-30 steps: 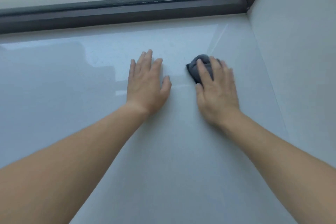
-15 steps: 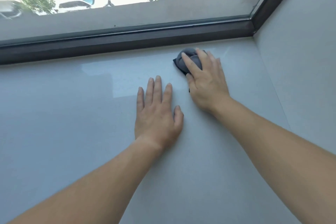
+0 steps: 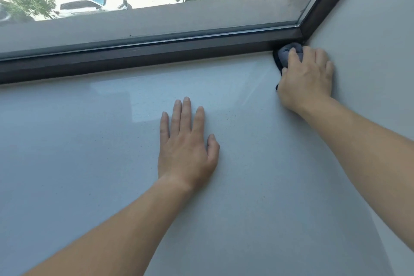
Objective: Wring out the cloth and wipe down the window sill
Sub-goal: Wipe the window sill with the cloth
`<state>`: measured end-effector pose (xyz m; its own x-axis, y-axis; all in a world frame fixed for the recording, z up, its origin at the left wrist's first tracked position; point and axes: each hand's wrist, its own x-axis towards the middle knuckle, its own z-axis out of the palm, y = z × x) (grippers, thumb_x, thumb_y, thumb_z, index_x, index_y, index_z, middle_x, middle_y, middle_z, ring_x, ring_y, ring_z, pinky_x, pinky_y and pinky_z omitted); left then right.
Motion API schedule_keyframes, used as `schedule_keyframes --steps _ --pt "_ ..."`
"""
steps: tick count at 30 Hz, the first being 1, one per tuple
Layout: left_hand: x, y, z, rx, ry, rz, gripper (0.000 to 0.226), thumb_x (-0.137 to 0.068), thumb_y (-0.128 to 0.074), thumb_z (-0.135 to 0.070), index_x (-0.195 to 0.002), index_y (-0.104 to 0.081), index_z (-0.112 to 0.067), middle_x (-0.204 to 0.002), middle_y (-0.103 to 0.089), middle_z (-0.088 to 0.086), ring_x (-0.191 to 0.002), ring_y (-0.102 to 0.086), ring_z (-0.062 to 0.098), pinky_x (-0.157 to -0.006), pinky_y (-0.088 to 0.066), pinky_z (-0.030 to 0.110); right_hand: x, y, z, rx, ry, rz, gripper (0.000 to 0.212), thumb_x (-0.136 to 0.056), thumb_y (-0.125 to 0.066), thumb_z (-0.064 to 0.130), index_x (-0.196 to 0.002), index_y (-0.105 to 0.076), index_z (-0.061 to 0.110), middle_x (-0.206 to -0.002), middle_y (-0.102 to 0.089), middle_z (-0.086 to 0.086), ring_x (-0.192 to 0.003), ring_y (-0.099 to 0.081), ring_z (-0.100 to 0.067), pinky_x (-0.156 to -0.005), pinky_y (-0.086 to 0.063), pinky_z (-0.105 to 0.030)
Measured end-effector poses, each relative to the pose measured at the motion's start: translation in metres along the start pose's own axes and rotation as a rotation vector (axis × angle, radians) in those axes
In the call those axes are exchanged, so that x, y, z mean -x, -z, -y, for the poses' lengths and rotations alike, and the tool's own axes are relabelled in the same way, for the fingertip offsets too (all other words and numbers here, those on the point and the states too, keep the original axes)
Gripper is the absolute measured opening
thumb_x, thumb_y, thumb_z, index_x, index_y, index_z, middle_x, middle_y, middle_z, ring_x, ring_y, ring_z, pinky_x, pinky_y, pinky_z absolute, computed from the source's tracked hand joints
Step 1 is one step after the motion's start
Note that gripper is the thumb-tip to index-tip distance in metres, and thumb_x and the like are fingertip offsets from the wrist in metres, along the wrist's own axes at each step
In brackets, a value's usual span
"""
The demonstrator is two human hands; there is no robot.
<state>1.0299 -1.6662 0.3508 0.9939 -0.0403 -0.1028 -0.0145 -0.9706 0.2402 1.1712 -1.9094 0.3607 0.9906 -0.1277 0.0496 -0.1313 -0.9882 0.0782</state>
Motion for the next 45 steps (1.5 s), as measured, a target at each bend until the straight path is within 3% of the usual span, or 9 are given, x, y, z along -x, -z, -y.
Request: schedule_keyframes --steps 8,12,19,24,26,33,41,45 --pt "0.001 0.0 -0.001 -0.002 0.008 -0.002 0.07 -0.092 -0.021 -0.047 -0.156 -0.018 -0.019 -0.167 -0.001 0.008 -0.153 0.011 0.02 -0.123 0.004 0.046 0.091 0.003 -0.02 -0.161 0.025 0.017 0.054 -0.099 -0.043 0.029 -0.147 -0.036 0.005 -0.152 -0.034 -0.018 -0.137 -0.031 -0.038 -0.112 -0.032 -0.051" --pt "0.001 0.001 -0.002 -0.007 0.009 0.004 0.07 -0.092 -0.02 -0.047 -0.156 -0.017 -0.019 -0.167 0.0 0.008 -0.153 0.012 0.02 -0.123 0.005 0.046 0.136 -0.004 -0.024 -0.206 -0.044 0.037 0.06 -0.099 -0.042 0.036 -0.15 -0.031 0.007 -0.158 -0.026 -0.017 -0.144 -0.021 -0.037 -0.117 -0.024 -0.052" --pt "0.002 -0.001 -0.002 0.008 0.009 -0.015 0.069 -0.092 -0.021 -0.046 -0.156 -0.018 -0.019 -0.167 -0.002 0.007 -0.153 0.01 0.019 -0.123 0.004 0.046 0.055 -0.004 0.002 -0.271 -0.068 0.05 0.062 -0.099 -0.035 0.048 -0.154 -0.027 0.02 -0.163 -0.017 -0.009 -0.149 -0.012 -0.032 -0.12 -0.015 -0.051" --pt "0.002 -0.003 -0.001 0.015 0.01 -0.027 0.068 -0.092 -0.023 -0.046 -0.154 -0.02 -0.019 -0.167 -0.004 0.006 -0.153 0.008 0.018 -0.123 0.004 0.046 0.115 -0.002 0.009 -0.282 0.301 0.066 0.061 -0.097 -0.033 0.047 -0.153 -0.033 0.021 -0.162 -0.022 -0.008 -0.15 -0.016 -0.029 -0.12 -0.019 -0.047" --pt "0.003 -0.004 -0.001 0.024 0.013 -0.033 0.068 -0.091 -0.024 -0.045 -0.154 -0.021 -0.019 -0.166 -0.005 0.006 -0.153 0.008 0.018 -0.123 0.004 0.046 0.136 -0.004 0.001 -0.249 0.348 0.102 0.063 -0.097 -0.029 0.047 -0.153 -0.031 0.018 -0.163 -0.021 -0.008 -0.151 -0.015 -0.028 -0.122 -0.016 -0.047" --pt "0.002 -0.006 0.002 0.032 0.001 -0.051 0.068 -0.091 -0.025 -0.047 -0.153 -0.024 -0.019 -0.166 -0.007 0.007 -0.153 0.005 0.018 -0.123 0.004 0.045 0.063 -0.006 -0.015 -0.194 -0.004 0.13 0.071 -0.1 -0.023 0.054 -0.157 -0.015 0.012 -0.165 -0.008 -0.013 -0.152 -0.004 -0.031 -0.122 -0.005 -0.047" --pt "0.003 -0.004 0.004 0.099 -0.024 -0.077 0.059 -0.092 -0.03 -0.045 -0.147 -0.032 -0.023 -0.165 -0.011 0.008 -0.153 0.002 0.019 -0.124 0.004 0.044 0.215 0.003 -0.056 -0.182 -0.069 0.119 0.07 -0.097 -0.021 0.051 -0.153 -0.024 0.008 -0.164 -0.015 -0.015 -0.152 -0.01 -0.031 -0.121 -0.016 -0.048" --pt "0.01 -0.001 0.002 0.206 -0.068 -0.142 0.039 -0.092 -0.039 -0.038 -0.125 -0.054 -0.024 -0.154 -0.035 0.009 -0.149 -0.019 0.025 -0.123 0.001 0.044 0.254 0.002 -0.069 -0.197 -0.069 0.138 0.068 -0.097 -0.023 0.05 -0.153 -0.024 0.011 -0.164 -0.014 -0.012 -0.152 -0.007 -0.029 -0.12 -0.017 -0.05"
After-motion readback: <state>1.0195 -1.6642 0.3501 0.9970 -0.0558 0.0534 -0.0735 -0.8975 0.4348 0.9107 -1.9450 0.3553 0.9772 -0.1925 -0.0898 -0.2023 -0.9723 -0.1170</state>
